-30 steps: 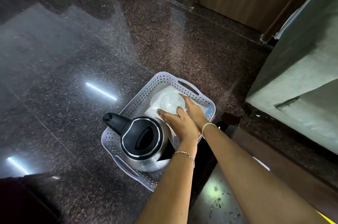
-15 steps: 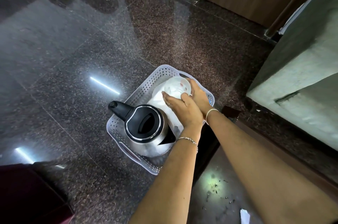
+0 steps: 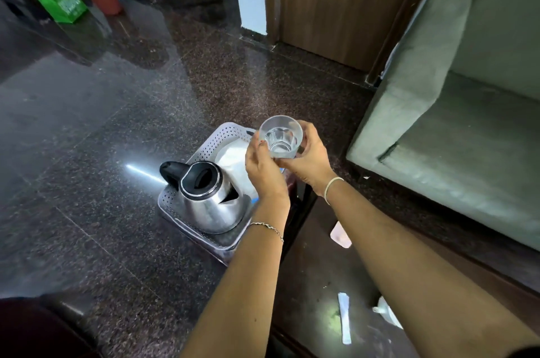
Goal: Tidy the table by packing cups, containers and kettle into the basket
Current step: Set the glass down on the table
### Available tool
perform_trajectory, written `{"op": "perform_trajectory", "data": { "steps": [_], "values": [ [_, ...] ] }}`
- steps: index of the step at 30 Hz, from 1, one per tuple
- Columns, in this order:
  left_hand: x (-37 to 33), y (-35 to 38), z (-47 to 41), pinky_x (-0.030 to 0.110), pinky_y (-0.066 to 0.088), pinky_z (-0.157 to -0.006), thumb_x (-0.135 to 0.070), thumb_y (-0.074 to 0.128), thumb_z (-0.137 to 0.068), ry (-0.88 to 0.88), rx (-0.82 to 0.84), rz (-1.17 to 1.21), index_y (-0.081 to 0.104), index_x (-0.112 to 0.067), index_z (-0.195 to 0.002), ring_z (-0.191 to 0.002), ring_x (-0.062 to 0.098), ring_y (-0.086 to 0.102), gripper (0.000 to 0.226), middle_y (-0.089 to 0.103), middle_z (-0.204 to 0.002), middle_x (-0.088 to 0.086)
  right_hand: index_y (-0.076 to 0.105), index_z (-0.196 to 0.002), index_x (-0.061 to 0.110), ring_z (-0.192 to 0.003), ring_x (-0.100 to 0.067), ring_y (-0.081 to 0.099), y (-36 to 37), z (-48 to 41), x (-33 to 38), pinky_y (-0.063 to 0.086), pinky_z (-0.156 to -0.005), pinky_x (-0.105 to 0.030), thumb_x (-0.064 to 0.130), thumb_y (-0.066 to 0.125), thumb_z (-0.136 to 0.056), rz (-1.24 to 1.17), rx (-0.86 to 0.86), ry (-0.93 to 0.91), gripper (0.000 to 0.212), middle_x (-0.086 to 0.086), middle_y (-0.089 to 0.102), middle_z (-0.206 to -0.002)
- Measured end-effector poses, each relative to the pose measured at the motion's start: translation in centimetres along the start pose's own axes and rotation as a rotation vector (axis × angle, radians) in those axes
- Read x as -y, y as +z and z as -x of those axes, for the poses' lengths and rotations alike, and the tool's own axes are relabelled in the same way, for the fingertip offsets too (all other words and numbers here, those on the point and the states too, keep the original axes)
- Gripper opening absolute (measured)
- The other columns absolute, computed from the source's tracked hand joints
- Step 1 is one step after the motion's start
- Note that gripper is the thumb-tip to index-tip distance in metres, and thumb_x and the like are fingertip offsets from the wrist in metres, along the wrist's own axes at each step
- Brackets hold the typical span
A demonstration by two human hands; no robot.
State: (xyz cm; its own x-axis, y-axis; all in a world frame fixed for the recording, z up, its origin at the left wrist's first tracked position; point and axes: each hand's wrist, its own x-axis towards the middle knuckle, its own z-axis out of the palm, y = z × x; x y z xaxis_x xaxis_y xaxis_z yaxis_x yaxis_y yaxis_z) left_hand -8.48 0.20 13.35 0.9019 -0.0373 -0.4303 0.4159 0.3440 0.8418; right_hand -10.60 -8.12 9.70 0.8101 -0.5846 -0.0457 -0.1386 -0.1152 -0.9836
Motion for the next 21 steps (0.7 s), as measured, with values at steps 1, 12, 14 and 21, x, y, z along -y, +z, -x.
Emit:
{"op": "perform_trajectory", "data": {
  "steps": [1, 12, 14, 21],
  "values": [
    [-0.3, -0.1, 1.5, 0.017, 0.050, -0.077, -0.023, 0.051, -0.098, -0.020, 0.032, 0.012, 0.062, -0.013, -0.125, -0.101, 0.006, 0.065, 0.031, 0.069, -0.118, 0.000, 0.051, -0.111, 0.037, -0.105, -0.010, 0.064, -1.0, 1.3, 0.6, 0.053, -0.094, -0.042, 0.030, 0.093, -0.047, -0.005, -0.014, -0.012, 0.077, 0.010, 0.065, -0.110],
    [1.2, -2.2, 14.5, 0.041, 0.042, -0.092, -0.038, 0.055, -0.093, -0.229, 0.466, -0.147, 0.065, -0.037, -0.116, -0.115, 0.017, 0.058, 0.025, 0.067, -0.121, -0.006, 0.049, -0.106, 0.044, -0.101, -0.007, 0.064, -10.7, 15.2, 2.4, 0.054, -0.091, -0.040, 0.029, 0.091, -0.048, -0.015, -0.180, -0.045, 0.074, 0.016, 0.064, -0.106],
    [2.3, -2.8, 16.0, 0.042, 0.045, -0.096, -0.039, 0.057, -0.093, -0.254, 0.537, -0.186, 0.065, -0.038, -0.118, -0.118, 0.015, 0.059, 0.026, 0.067, -0.125, -0.007, 0.049, -0.108, 0.039, -0.099, -0.009, 0.065, -12.1, 17.7, 1.7, 0.055, -0.089, -0.039, 0.027, 0.092, -0.048, -0.007, -0.216, -0.027, 0.074, 0.013, 0.066, -0.106],
    [7.7, -5.3, 21.5, 0.037, 0.049, -0.087, -0.039, 0.061, -0.091, -0.334, 0.794, -0.344, 0.068, -0.041, -0.115, -0.103, 0.011, 0.066, 0.025, 0.072, -0.115, -0.012, 0.047, -0.113, 0.036, -0.095, 0.002, 0.064, -16.4, 27.6, -1.9, 0.053, -0.079, -0.015, 0.026, 0.092, -0.053, 0.020, -0.404, 0.045, 0.075, 0.029, 0.063, -0.102]
  ]
}}
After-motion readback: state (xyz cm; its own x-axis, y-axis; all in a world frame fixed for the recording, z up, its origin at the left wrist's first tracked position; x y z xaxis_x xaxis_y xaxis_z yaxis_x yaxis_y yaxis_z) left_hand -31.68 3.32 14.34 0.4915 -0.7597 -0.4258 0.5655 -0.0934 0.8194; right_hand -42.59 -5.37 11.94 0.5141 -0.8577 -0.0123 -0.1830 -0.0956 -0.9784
